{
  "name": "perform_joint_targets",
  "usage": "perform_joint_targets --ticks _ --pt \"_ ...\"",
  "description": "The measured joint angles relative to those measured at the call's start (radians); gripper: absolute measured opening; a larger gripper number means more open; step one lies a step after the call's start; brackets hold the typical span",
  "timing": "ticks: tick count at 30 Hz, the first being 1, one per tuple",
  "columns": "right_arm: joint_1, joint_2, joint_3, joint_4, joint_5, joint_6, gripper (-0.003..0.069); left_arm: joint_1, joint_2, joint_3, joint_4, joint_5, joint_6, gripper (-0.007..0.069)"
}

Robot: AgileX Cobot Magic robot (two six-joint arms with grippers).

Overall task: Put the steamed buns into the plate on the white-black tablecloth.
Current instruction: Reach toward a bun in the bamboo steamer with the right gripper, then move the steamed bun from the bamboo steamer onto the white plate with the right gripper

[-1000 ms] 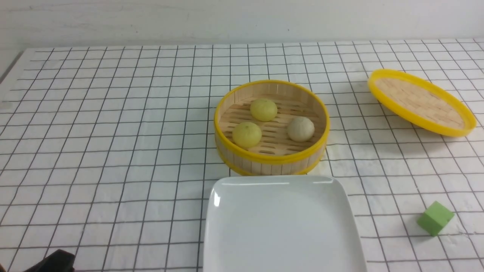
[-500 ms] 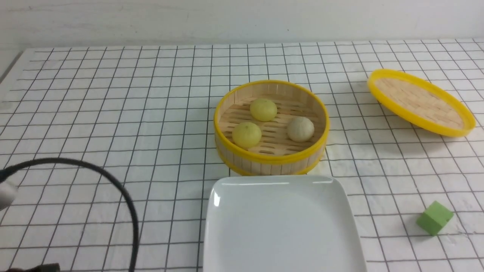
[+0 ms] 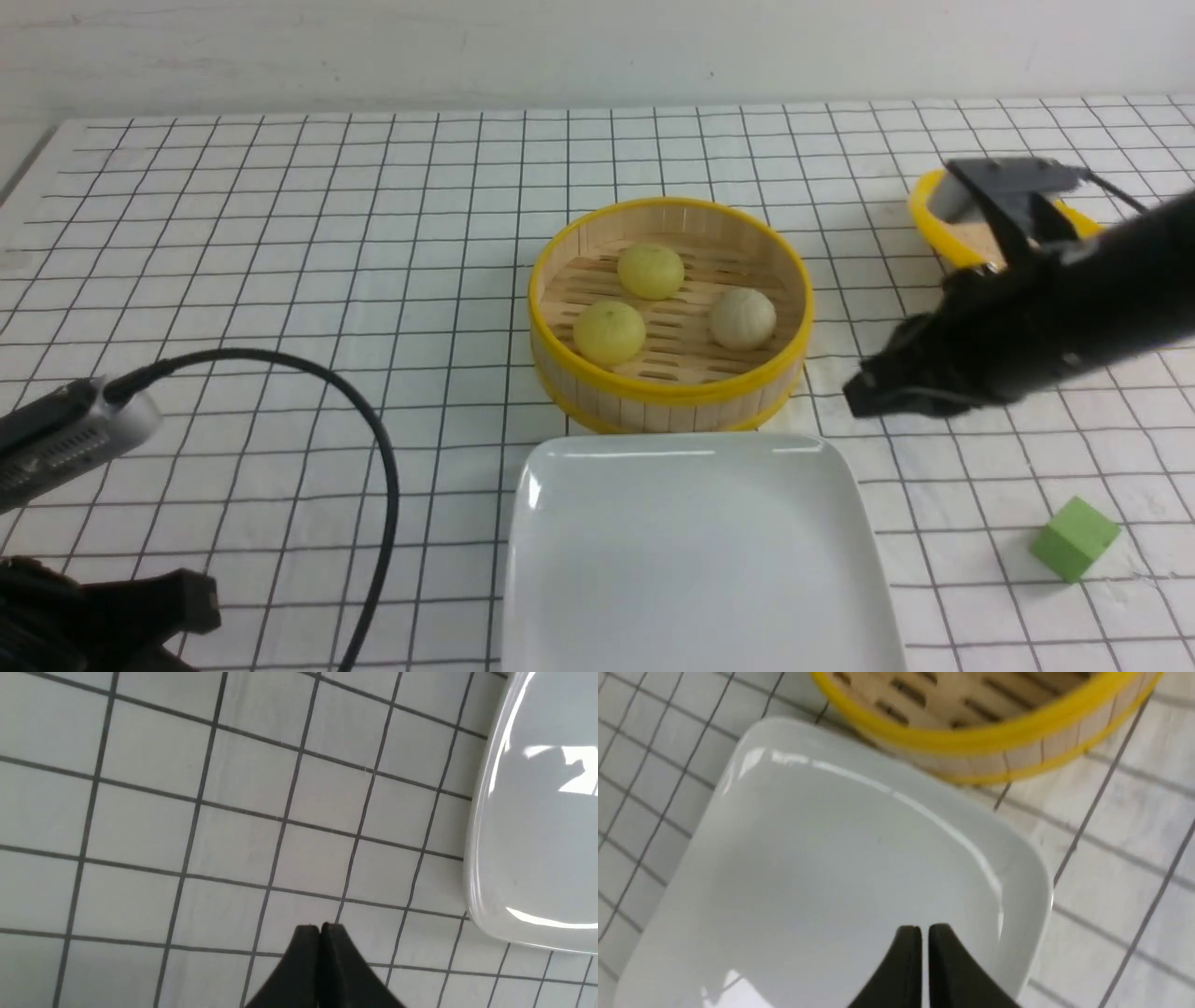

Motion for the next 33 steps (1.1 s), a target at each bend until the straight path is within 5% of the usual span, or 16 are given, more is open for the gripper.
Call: perform_joint_targets --ticks 11,18,22,24,26,33 --pt "0.083 0.408 -0.431 -0.347 -0.006 0.208 0.0342 0.0 0.005 0.0 0.072 -0.006 0.002 0.003" --pt "0.083 0.544 -0.493 -0.418 -0.097 0.239 0.039 0.0 0.005 0.0 0.084 -0.005 0.002 0.0042" --pt "0.083 0.564 -0.499 -0.421 -0.125 0.26 0.0311 0.0 0.005 0.0 0.084 -0.002 0.002 0.0051" --pt "0.083 0.556 -0.501 -0.424 -0.12 0.261 0.0223 0.0 0.005 0.0 0.084 0.0 0.002 0.0052" --pt "0.083 0.518 -0.501 -0.426 -0.082 0.261 0.0048 0.0 0.005 0.0 0.084 0.0 0.002 0.0055" --pt "0.083 0.247 -0.474 -0.375 0.196 0.263 0.002 0.0 0.005 0.0 0.084 0.0 0.002 0.0065"
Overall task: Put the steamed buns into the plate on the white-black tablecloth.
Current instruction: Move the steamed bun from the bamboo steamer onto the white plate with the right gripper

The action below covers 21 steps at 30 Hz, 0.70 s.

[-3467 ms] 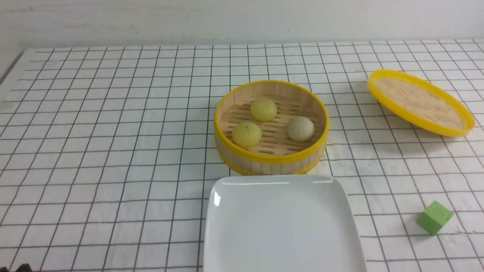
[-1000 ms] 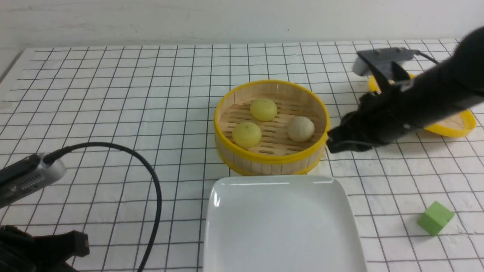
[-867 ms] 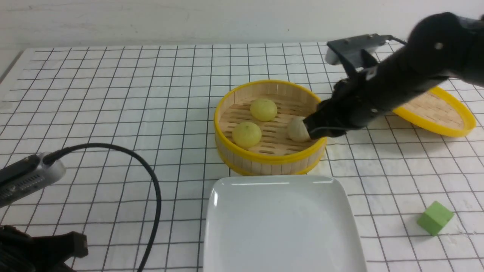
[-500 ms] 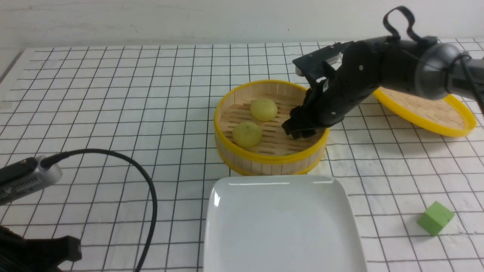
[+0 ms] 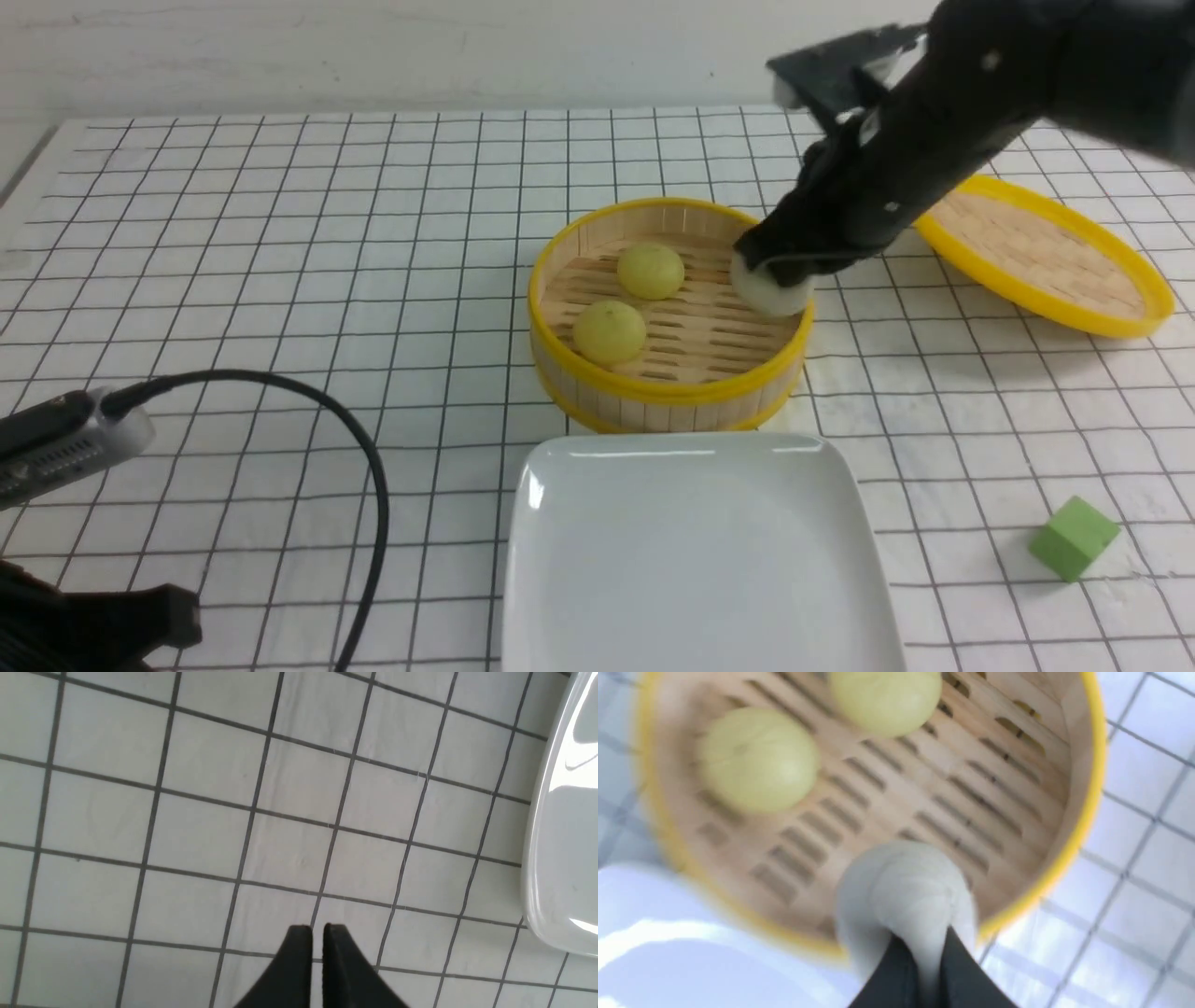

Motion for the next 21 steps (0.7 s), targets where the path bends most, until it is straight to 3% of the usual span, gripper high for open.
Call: perform_joint_targets --ticks 2,6,11,14,16,20,21 --pt "0.004 -0.099 0.091 0.061 0.06 0.0 0.0023 0.0 0.0 0.0 0.0 0.0 0.0 0.0068" --pt "0.04 -0.162 0.276 0.108 0.019 -0.001 0.0027 0.0 0.0 0.0 0.005 -0.008 0.0 0.0071" --pt "0.127 -0.108 0.557 0.101 -0.306 0.0 0.0071 0.0 0.0 0.0 0.014 -0.047 -0.003 0.0076" --pt "0.13 -0.07 0.601 0.087 -0.423 0.002 0.0167 0.0 0.0 0.0 0.014 -0.065 -0.017 0.0087" --pt "0.13 -0.067 0.605 0.088 -0.442 0.003 0.0272 0.0 0.0 0.0 0.011 -0.081 -0.019 0.0106" --pt "0.122 -0.102 0.578 0.091 -0.352 0.028 0.0461 0.0 0.002 -0.01 0.011 -0.106 -0.019 0.0179" --pt "0.121 -0.11 0.575 0.091 -0.332 0.029 0.0467 0.0 0.002 -0.011 0.011 -0.107 -0.019 0.0183"
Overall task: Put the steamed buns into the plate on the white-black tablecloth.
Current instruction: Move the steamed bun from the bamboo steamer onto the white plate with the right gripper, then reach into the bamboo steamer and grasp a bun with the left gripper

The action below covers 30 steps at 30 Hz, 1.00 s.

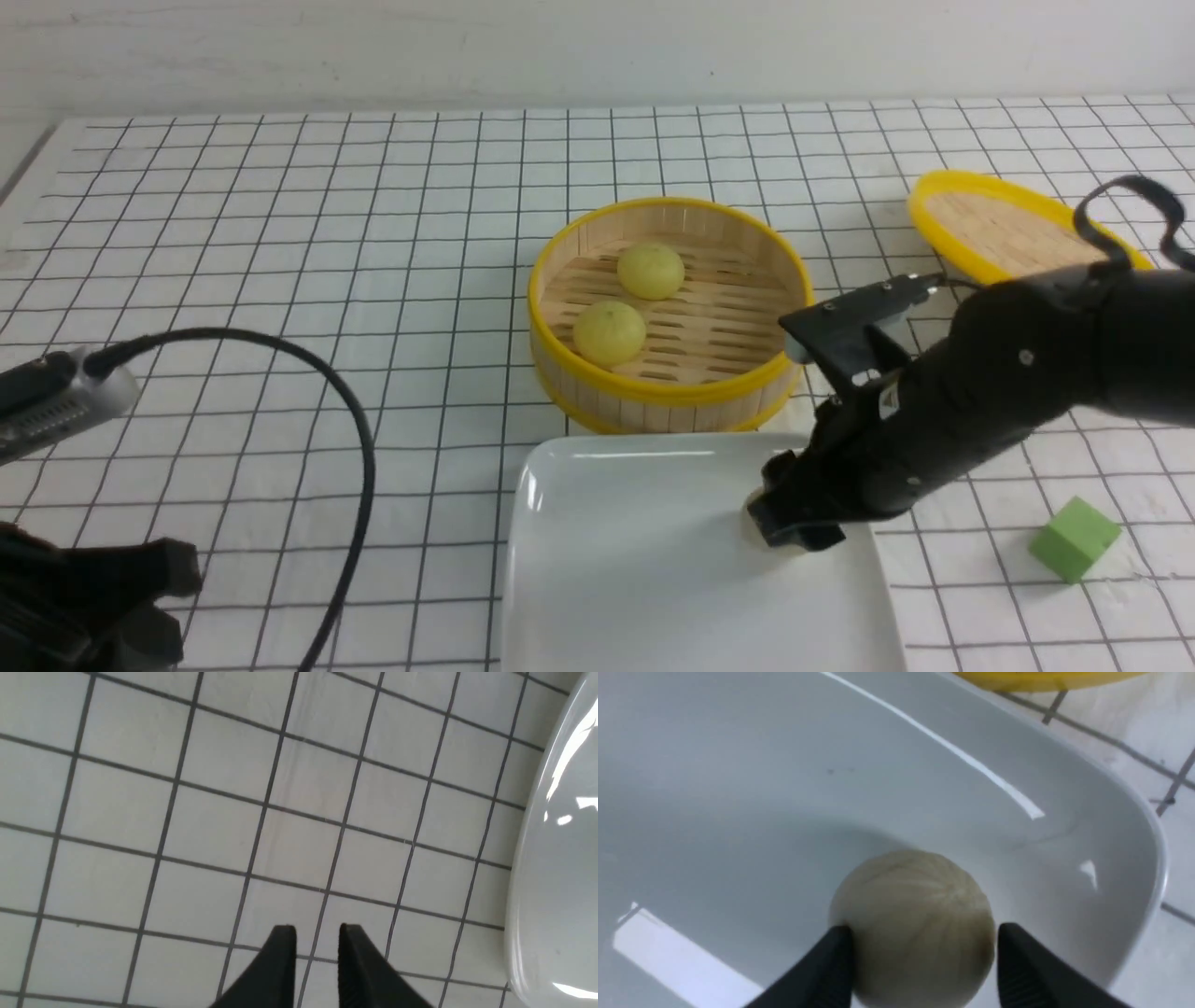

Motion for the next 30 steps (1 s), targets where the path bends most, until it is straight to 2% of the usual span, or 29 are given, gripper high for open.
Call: perform_joint_targets --ticks 2,5,7,8,9,11,14,16,17,19,20,22,25,30 --pt "-0.03 -0.069 -0.052 -0.005 0.128 0.003 0.0485 0.0 0.006 -0.036 -0.004 -0.002 0.0 0.0245" --pt "-0.071 -0.169 -0.098 -0.026 0.25 0.004 0.0414 0.0 0.028 -0.092 -0.018 -0.005 0.022 0.029" --pt "-0.111 -0.274 -0.109 -0.063 0.354 0.004 0.027 0.0 0.071 -0.157 -0.046 -0.018 0.089 0.0295" --pt "-0.119 -0.294 -0.108 -0.071 0.372 0.004 0.0242 0.0 0.076 -0.162 -0.049 -0.018 0.1 0.0293" --pt "-0.149 -0.372 -0.097 -0.104 0.437 0.004 0.0125 0.0 0.126 -0.209 -0.089 -0.019 0.145 0.0253" --pt "-0.191 -0.475 -0.061 -0.129 0.501 0.004 0.0009 -0.003 0.205 -0.257 -0.156 -0.003 0.213 0.0164" --pt "-0.24 -0.591 0.009 -0.144 0.547 0.004 -0.0014 -0.042 0.315 -0.318 -0.216 0.009 0.295 0.0036" --pt "-0.262 -0.659 0.077 -0.144 0.551 0.004 -0.0014 -0.094 0.396 -0.365 -0.245 0.002 0.324 0.0008" --pt "-0.263 -0.664 0.091 -0.144 0.551 0.004 -0.0014 -0.108 0.414 -0.377 -0.247 -0.001 0.326 0.0006" --pt "-0.272 -0.733 0.177 -0.144 0.526 0.004 -0.0014 -0.211 0.542 -0.481 -0.247 -0.047 0.338 0.0011" --pt "-0.272 -0.737 0.189 -0.144 0.522 0.004 -0.0014 -0.218 0.551 -0.49 -0.247 -0.052 0.338 0.0013" --pt "-0.272 -0.77 0.243 -0.144 0.485 0.004 -0.0013 -0.297 0.651 -0.586 -0.221 -0.113 0.331 0.0051" --pt "-0.272 -0.781 0.284 -0.143 0.439 0.004 -0.0012 -0.385 0.781 -0.703 -0.172 -0.197 0.308 0.0152" --pt "-0.272 -0.78 0.304 -0.143 0.359 0.004 -0.0008 -0.46 0.966 -0.878 -0.085 -0.27 0.283 0.037"
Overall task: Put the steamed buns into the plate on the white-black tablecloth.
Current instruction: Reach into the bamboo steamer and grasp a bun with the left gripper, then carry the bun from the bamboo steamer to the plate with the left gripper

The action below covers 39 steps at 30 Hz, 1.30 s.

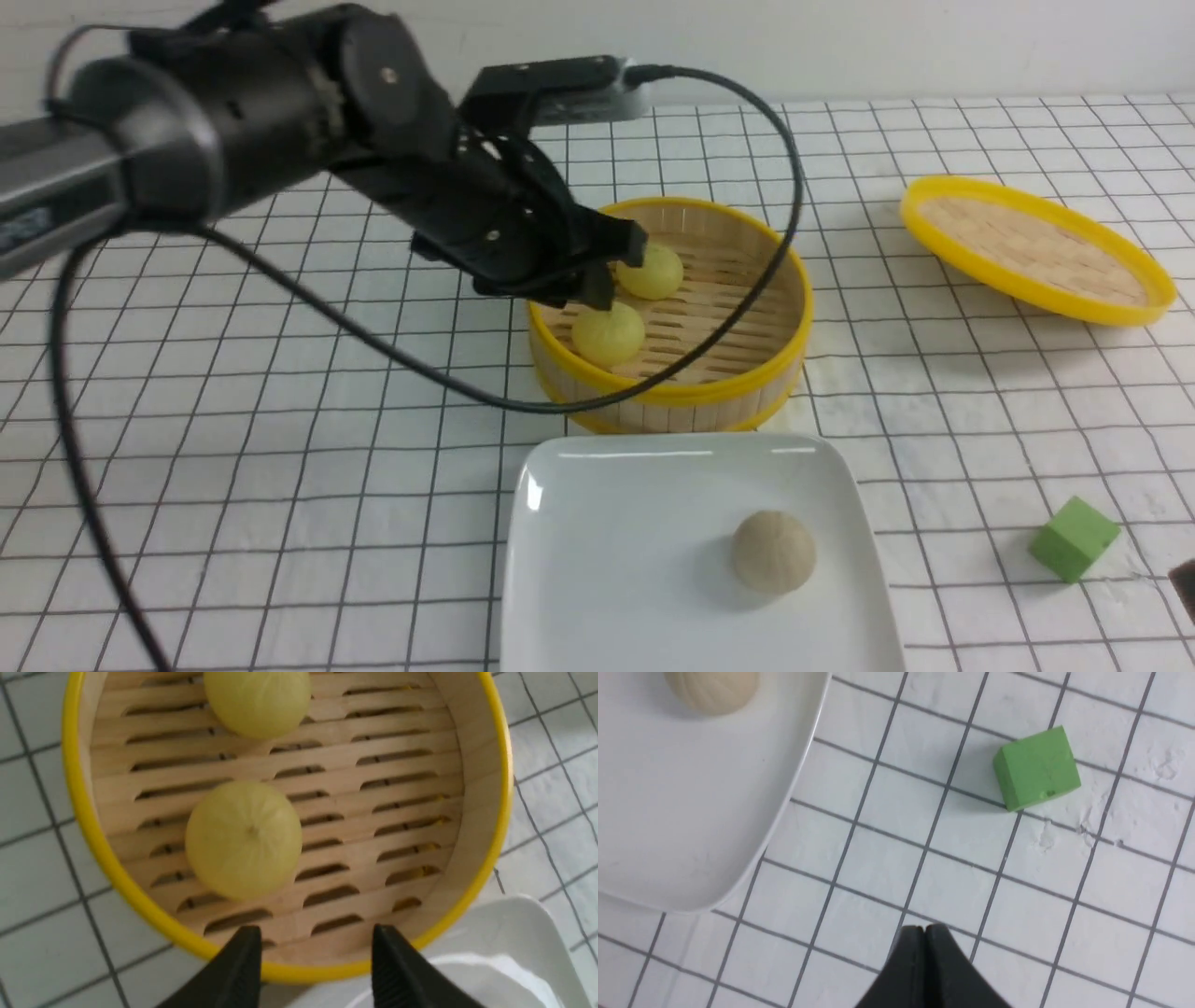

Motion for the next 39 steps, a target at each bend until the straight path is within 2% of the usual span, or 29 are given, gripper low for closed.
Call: perform_joint_targets --ticks 1,3,5,9,13,15,16,17,18,19,23,27,31,36,37,39 --pt "0.0 0.0 0.0 0.0 -0.007 0.0 -0.0008 -0.001 0.006 -0.006 0.002 0.0 -0.001 0.0377" --pt "0.0 0.0 0.001 0.005 -0.022 0.0 -0.0005 -0.005 0.076 -0.063 0.017 -0.006 -0.006 0.0438" --pt "0.0 0.0 0.001 0.009 -0.024 0.0 -0.0005 -0.005 0.124 -0.09 0.021 -0.016 -0.01 0.0456" --pt "0.0 0.0 0.001 0.016 -0.03 0.0 -0.0003 -0.005 0.188 -0.104 0.024 -0.045 -0.011 0.045" --pt "0.0 0.0 0.001 0.021 -0.03 0.0 0.0 -0.005 0.245 -0.105 0.028 -0.08 -0.019 0.0371" --pt "0.0 0.0 0.003 0.022 -0.03 0.0 0.0001 -0.005 0.254 -0.11 0.027 -0.089 -0.073 0.0222" --pt "0.0 0.0 0.003 0.023 -0.03 0.0 0.0002 -0.005 0.254 -0.11 0.027 -0.089 -0.077 0.0192" --pt "0.0 0.0 0.004 0.023 -0.03 0.0 0.0001 -0.005 0.253 -0.116 0.025 -0.079 -0.102 0.009" --pt "0.0 0.0 0.004 0.023 -0.03 0.0 0.0001 -0.005 0.253 -0.117 0.025 -0.078 -0.104 0.0081" --pt "0.0 0.0 0.004 0.023 -0.03 0.0 0.0003 -0.005 0.236 -0.127 0.027 -0.046 -0.116 0.0036" --pt "0.0 0.0 0.004 0.023 -0.029 0.0 0.0006 -0.005 0.166 -0.157 0.044 0.072 -0.124 0.0022" --pt "0.0 0.0 0.004 0.023 -0.029 0.0 0.0013 -0.005 -0.034 -0.213 0.097 0.271 -0.125 0.0022" --pt "0.0 0.0 0.004 0.025 -0.027 0.0 0.0017 -0.01 -0.185 -0.174 0.119 0.431 -0.127 0.0022" --pt "0.0 0.0 0.004 0.033 -0.025 0.0 0.002 -0.052 -0.21 0.016 0.124 0.398 -0.146 0.0023" --pt "0.0 0.0 0.004 0.033 -0.024 0.0 0.002 -0.093 -0.186 0.132 0.129 0.31 -0.177 0.0031" --pt "0.0 0.0 0.004 0.034 -0.024 0.0 0.002 -0.114 -0.171 0.181 0.131 0.258 -0.192 0.0037"
